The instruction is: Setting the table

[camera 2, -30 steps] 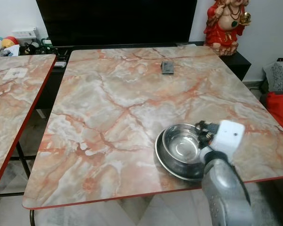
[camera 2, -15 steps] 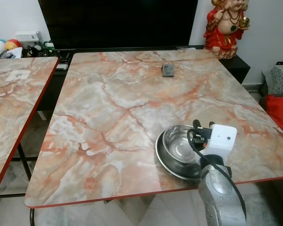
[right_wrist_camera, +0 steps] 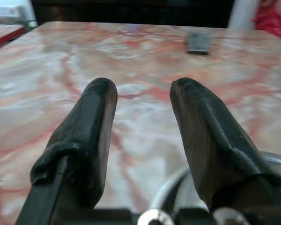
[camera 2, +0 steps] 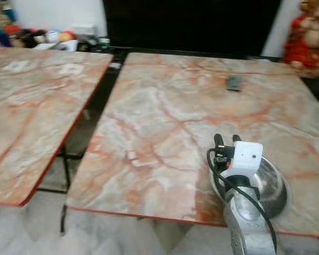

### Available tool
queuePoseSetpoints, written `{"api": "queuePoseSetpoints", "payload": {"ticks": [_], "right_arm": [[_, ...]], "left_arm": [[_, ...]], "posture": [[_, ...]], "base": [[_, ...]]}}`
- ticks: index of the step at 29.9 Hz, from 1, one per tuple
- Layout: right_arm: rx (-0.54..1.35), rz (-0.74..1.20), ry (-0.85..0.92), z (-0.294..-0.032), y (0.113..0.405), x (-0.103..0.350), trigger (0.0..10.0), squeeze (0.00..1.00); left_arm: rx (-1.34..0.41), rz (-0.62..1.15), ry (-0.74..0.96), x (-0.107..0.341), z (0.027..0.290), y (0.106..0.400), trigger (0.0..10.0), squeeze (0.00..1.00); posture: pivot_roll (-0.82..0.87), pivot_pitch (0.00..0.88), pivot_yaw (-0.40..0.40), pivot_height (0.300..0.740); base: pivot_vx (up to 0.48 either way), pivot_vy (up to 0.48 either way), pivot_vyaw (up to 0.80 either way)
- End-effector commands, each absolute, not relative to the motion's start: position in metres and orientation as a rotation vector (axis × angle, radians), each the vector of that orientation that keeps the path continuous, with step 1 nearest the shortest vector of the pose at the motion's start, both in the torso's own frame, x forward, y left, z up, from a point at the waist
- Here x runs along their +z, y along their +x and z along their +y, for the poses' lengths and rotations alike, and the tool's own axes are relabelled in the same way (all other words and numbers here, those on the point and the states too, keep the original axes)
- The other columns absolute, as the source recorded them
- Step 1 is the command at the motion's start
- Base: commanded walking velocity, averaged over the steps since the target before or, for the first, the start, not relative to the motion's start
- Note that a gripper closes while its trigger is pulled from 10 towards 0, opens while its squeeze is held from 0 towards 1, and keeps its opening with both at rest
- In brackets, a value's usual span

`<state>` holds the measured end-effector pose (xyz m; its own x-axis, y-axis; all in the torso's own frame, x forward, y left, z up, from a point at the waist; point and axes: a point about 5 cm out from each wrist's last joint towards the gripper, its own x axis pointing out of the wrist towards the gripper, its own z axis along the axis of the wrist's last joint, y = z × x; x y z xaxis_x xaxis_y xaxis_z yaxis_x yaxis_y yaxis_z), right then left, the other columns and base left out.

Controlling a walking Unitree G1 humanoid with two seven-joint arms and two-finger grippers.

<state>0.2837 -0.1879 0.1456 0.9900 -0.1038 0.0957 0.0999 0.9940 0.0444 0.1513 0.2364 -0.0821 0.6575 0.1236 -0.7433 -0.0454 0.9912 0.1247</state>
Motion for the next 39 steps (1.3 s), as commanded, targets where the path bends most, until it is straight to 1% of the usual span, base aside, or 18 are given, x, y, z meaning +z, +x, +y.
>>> {"api": "queuePoseSetpoints", "payload": {"ticks": [1,10,15,21,24,32,39], "right_arm": [[-0.114,-0.095,0.035,-0.19,0.282,0.143,10.0,0.0],[-0.109,-0.108,0.064,-0.186,0.284,0.143,10.0,0.0],[-0.092,-0.111,0.061,-0.183,0.286,0.143,10.0,0.0],[-0.078,-0.119,0.056,-0.18,0.286,0.142,10.0,0.0],[-0.084,-0.123,0.077,-0.18,0.286,0.143,10.0,0.0],[-0.063,-0.132,0.065,-0.176,0.287,0.143,10.0,0.0],[-0.049,-0.143,0.059,-0.173,0.287,0.143,10.0,0.0]], "left_arm": [[0.088,0.847,0.093,-0.083,0.234,0.15,10.0,0.0],[0.081,0.829,0.065,-0.083,0.227,0.154,10.0,0.0],[0.083,0.828,0.054,-0.083,0.225,0.154,10.0,0.0],[0.072,0.831,0.054,-0.084,0.223,0.153,10.0,0.0],[0.066,0.825,0.054,-0.083,0.221,0.154,10.0,0.0],[0.057,0.813,0.057,-0.082,0.22,0.157,10.0,0.0],[0.052,0.811,0.058,-0.082,0.22,0.158,10.0,0.0]], "posture": [[-0.07,0.123,-0.027,0.74],[-0.06,0.12,-0.027,0.74],[-0.05,0.119,-0.03,0.74],[-0.04,0.113,-0.028,0.74],[-0.04,0.105,-0.026,0.74],[-0.04,0.084,-0.022,0.74],[-0.04,0.076,-0.02,0.74]], "base": [[0.0,0.0,0.61],[0.0,0.0,0.0],[0.0,0.432,0.0],[0.0,0.48,0.71],[0.0,0.48,0.0],[0.0,0.48,0.0],[0.0,0.48,0.69]]}}
